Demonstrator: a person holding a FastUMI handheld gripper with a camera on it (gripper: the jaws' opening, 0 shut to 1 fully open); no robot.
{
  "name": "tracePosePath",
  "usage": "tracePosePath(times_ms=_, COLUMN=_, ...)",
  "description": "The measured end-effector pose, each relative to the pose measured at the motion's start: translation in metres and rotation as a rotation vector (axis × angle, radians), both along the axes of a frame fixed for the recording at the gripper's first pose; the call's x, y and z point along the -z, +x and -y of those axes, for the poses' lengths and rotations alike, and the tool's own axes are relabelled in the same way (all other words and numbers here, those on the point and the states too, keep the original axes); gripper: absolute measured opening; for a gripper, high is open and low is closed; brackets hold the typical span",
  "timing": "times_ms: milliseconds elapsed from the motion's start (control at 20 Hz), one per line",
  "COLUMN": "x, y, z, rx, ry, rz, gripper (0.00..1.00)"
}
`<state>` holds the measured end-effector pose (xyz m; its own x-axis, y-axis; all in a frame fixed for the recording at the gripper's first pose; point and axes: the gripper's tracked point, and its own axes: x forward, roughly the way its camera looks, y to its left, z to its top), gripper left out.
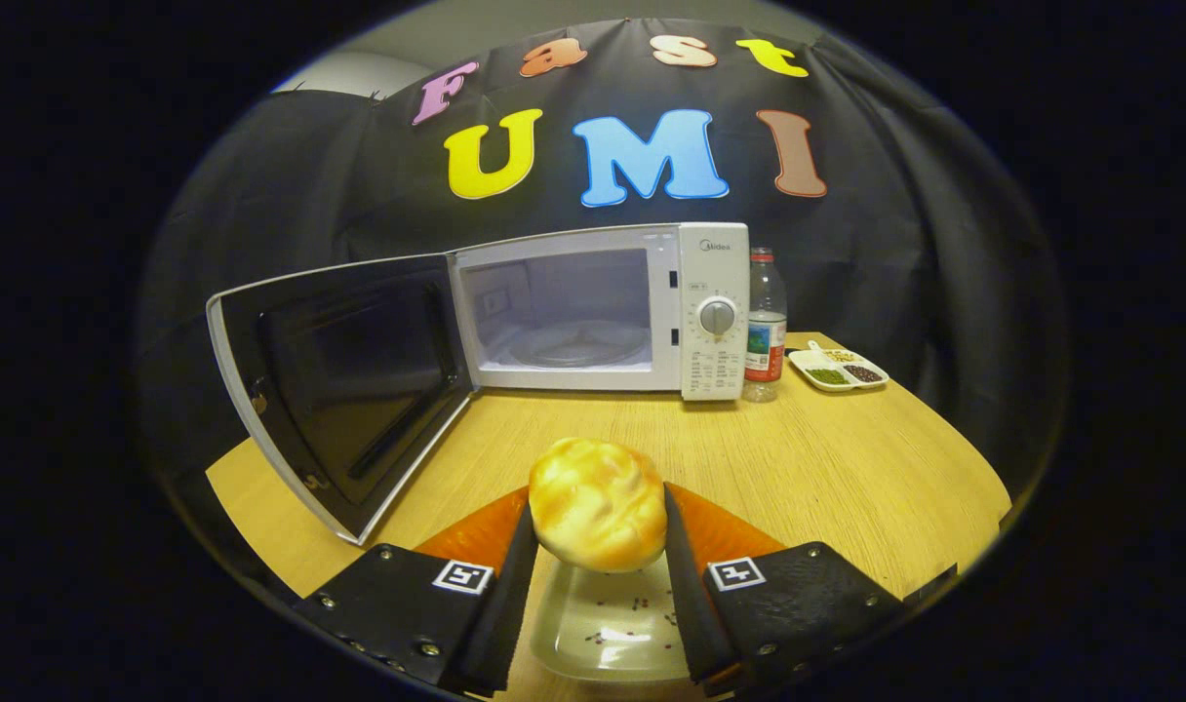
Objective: Open the microwave, put the food inside, and close the microwave door.
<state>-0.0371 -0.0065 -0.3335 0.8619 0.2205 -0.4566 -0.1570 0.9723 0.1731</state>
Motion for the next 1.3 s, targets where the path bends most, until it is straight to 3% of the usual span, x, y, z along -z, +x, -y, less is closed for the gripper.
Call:
tracePosePath(times_ms=300, x=-0.025, y=0.065, z=-0.041, rx=-0.03, ry=-0.003, rz=0.039, gripper=0.66)
tracePosePath(times_ms=700, x=-0.013, y=0.165, z=-0.081, rx=-0.017, ry=-0.032, rz=0.053, gripper=0.66)
tracePosePath(times_ms=1300, x=0.045, y=0.294, z=-0.086, rx=0.158, ry=-0.029, rz=-0.035, gripper=0.66)
